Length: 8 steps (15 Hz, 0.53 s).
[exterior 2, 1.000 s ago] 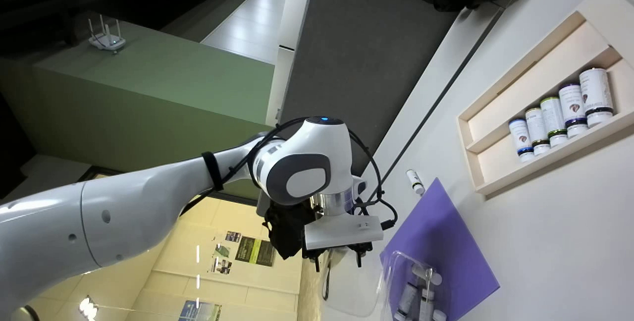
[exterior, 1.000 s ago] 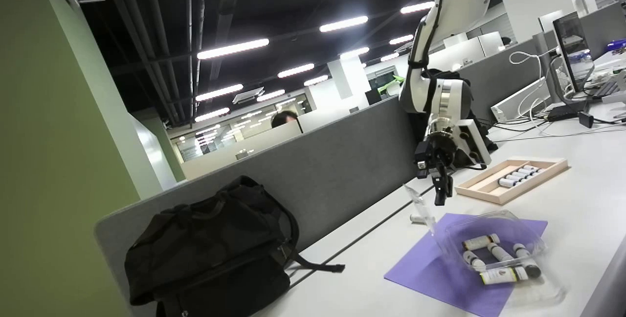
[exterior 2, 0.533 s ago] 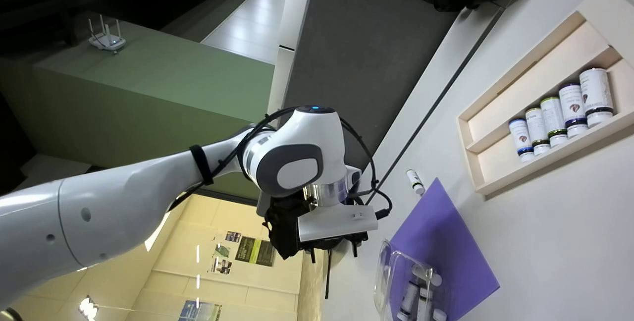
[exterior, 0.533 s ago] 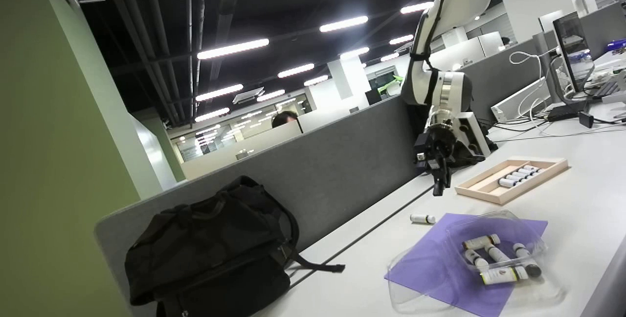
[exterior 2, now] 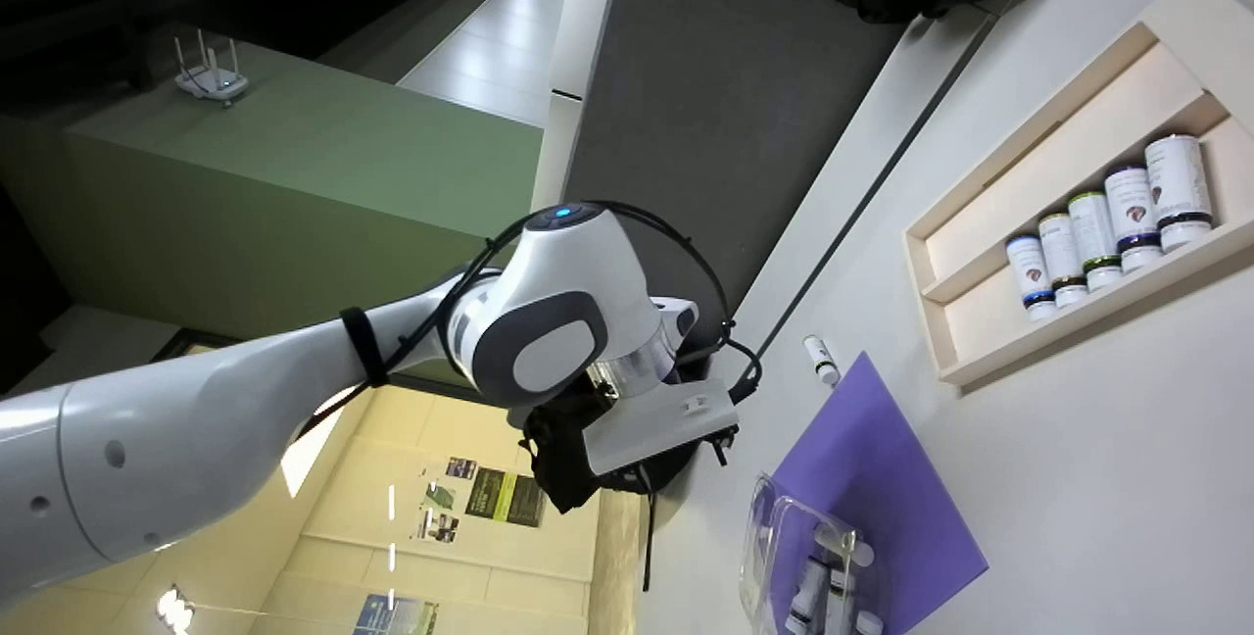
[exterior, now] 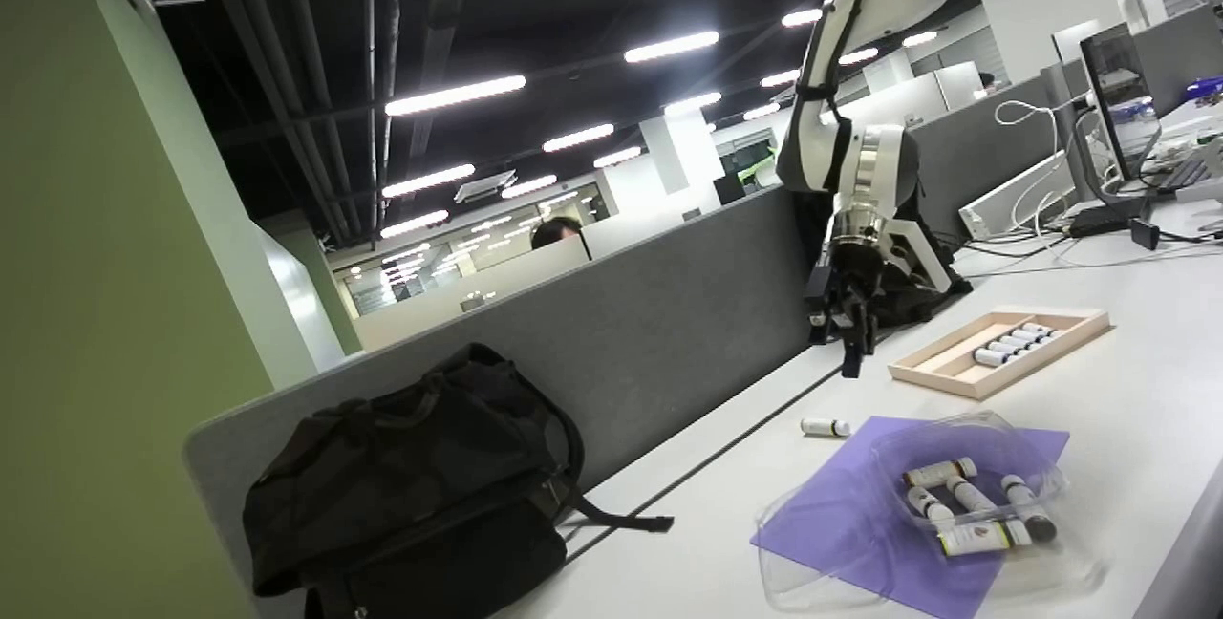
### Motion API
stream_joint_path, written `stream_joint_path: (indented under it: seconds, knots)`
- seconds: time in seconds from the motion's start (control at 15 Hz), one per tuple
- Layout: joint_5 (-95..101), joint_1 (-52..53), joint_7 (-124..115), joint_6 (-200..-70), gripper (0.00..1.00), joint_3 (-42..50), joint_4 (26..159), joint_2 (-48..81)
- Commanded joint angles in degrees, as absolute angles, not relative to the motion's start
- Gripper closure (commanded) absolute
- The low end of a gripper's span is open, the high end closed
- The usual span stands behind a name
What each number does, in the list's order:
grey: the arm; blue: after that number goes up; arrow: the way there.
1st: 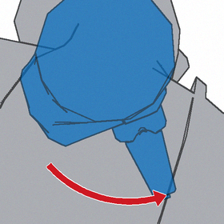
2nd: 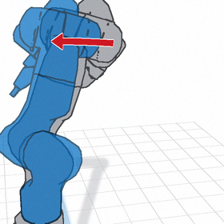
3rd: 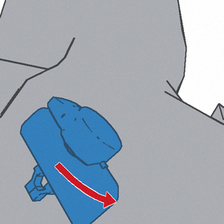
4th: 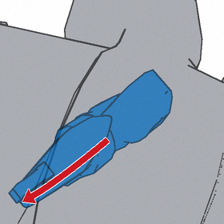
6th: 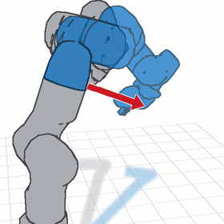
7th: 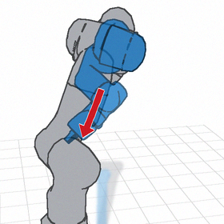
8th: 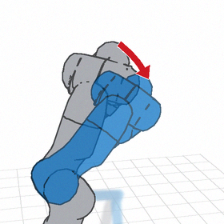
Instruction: Open the box
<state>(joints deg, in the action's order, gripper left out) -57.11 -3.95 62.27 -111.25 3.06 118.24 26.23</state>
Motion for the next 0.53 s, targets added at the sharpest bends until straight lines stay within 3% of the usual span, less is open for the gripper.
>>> stream_joint_path:
  seconds: [0.0, 0.33, 0.47]
  knots:
    - [-55.4, -0.1, 59.4, -124.6, 0.0, 2.1, 126.5, 17.6]
    - [-51.1, 4.7, 51.9, -145.4, 0.0, -1.1, 136.2, 9.0]
    - [-52.3, 2.4, 56.0, -141.7, 0.0, -2.8, 132.1, 13.0]
